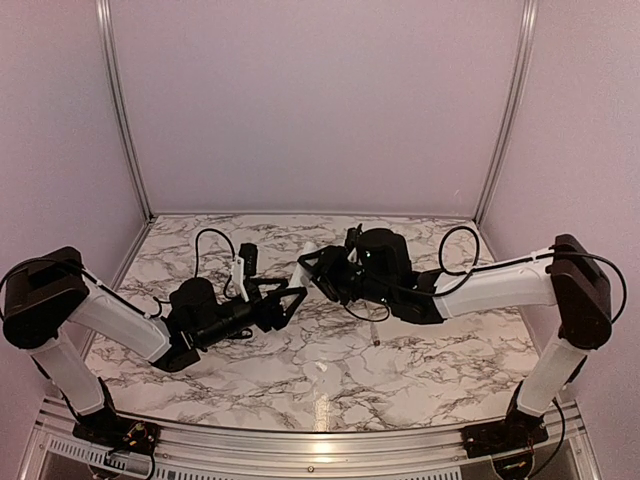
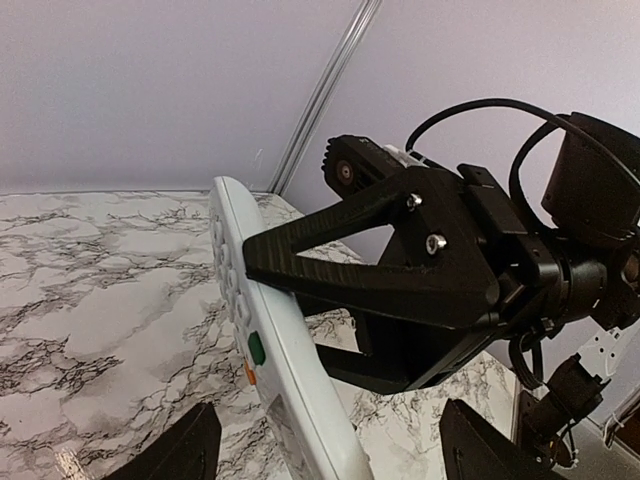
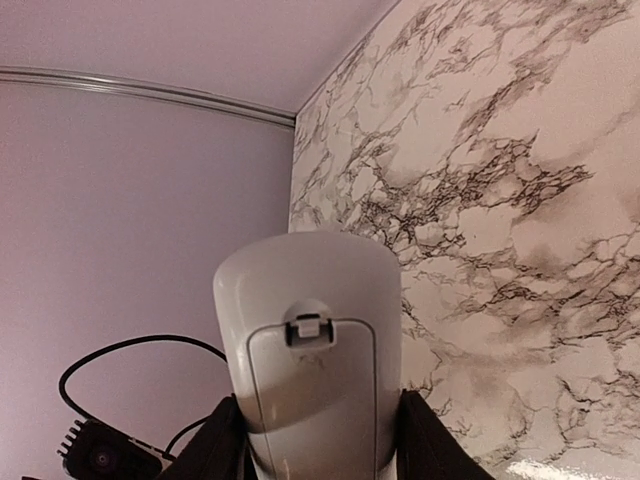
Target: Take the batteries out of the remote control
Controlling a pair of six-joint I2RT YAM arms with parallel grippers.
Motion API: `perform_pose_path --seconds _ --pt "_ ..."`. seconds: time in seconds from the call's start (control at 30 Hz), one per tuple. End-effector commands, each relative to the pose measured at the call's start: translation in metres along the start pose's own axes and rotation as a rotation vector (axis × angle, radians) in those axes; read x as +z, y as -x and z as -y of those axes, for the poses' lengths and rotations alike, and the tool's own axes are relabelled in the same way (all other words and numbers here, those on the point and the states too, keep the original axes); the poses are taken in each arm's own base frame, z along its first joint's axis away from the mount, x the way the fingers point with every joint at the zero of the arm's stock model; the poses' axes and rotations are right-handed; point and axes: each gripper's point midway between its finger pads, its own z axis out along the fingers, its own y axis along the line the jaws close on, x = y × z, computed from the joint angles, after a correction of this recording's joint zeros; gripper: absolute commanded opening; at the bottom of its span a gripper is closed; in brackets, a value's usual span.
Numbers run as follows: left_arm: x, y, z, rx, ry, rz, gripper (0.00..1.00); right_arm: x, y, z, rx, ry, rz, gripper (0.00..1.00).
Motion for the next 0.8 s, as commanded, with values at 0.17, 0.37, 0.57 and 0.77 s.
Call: perform_pose_path --seconds 0.17,0.37,0.57,0.77 --pt "0.010 0.000 -0.019 0.054 0.156 0.050 0.71 0.004 -0.008 -0.031 0.023 0.092 -0.022 0.12" --pt "0.012 -0.004 -0.019 0.071 0.195 0.062 0.67 0.004 -0.010 -0.032 0.027 0.096 -0.020 0.12" --pt "0.012 -0.005 -0.016 0.091 0.209 0.070 0.57 0.006 -0.014 -0.034 0.039 0.110 -0.031 0.12" --pt "0.013 -0.006 -0.015 0.106 0.222 0.076 0.49 0.009 -0.016 -0.033 0.052 0.118 -0.036 0.12"
